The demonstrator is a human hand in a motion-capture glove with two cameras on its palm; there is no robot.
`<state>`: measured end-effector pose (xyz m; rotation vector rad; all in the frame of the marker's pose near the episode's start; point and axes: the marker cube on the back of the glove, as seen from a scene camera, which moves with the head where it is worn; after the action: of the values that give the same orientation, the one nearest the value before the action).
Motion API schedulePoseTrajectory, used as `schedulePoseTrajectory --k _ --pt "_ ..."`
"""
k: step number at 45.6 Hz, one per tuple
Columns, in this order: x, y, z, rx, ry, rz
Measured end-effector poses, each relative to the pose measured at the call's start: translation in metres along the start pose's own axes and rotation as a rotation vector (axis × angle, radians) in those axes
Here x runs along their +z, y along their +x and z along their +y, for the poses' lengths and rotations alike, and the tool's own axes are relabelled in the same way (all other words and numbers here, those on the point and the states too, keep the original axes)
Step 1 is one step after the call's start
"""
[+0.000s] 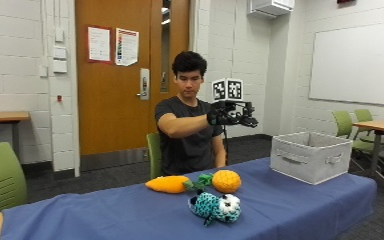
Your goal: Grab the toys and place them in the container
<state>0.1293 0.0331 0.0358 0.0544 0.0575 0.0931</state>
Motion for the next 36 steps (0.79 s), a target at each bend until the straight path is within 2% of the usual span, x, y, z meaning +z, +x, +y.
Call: schedulePoseTrajectory --k 22,36 --pt "0.183 0.024 0.028 0.035 -0.249 -0.072" --pt "0.217 0.023 0.048 0.023 -0.209 -0.073"
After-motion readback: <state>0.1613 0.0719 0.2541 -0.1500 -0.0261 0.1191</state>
